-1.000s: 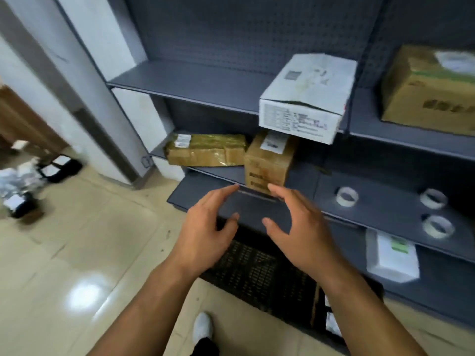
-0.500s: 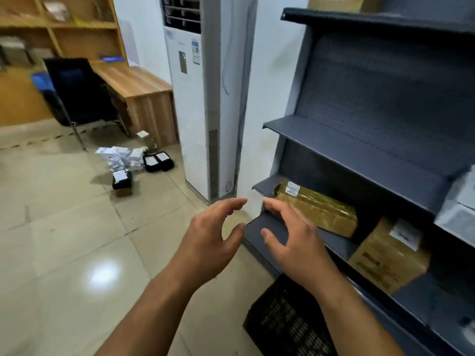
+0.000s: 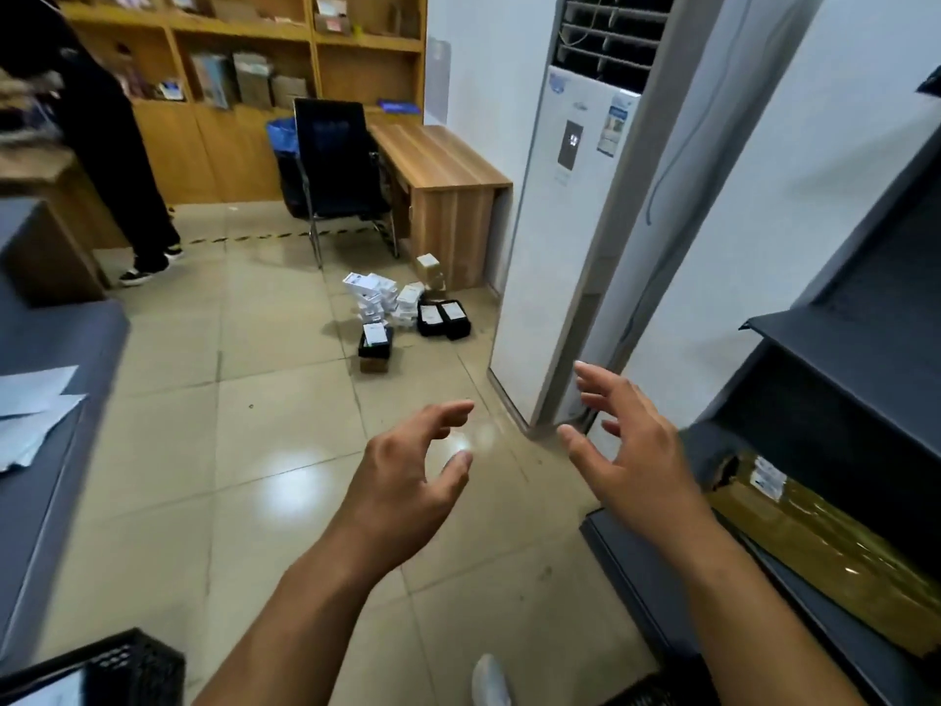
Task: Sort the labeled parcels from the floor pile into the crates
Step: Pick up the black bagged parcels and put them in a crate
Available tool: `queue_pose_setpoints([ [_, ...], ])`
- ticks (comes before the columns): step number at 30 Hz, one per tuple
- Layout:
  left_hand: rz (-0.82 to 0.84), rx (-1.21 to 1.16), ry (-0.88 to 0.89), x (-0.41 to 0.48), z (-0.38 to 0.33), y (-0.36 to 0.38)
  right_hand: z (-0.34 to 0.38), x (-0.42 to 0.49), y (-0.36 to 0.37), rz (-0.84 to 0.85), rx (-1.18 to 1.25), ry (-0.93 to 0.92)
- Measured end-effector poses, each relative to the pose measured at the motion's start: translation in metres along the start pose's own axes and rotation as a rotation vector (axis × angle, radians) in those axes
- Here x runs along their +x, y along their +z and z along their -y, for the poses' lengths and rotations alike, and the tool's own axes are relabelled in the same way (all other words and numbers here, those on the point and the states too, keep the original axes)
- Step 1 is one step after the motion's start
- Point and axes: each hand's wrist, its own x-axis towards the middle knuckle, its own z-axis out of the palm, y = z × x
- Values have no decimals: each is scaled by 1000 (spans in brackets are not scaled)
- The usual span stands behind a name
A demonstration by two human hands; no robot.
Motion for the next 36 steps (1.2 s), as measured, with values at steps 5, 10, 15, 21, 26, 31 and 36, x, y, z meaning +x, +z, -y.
queue_pose_setpoints([
  [5, -74, 32, -53, 59, 40, -27, -12, 73, 57, 75, 30, -63],
  [10, -81, 56, -74, 139, 76, -33, -40, 161, 103, 111, 75, -67],
  [15, -77, 84, -104, 257, 107, -38, -61, 269, 138, 78, 142, -70],
  [21, -112, 85, -106, 380, 142, -57, -74, 397, 176, 95, 186, -75],
  [26, -112, 83, -169, 453, 189, -76, -79, 480, 211, 126, 197, -75],
  [31, -87, 58, -178, 533, 234, -86, -89, 550, 249, 146, 178, -23],
  [36, -33, 25, -154, 627, 295, -93, -105, 632, 296, 118, 139, 33],
])
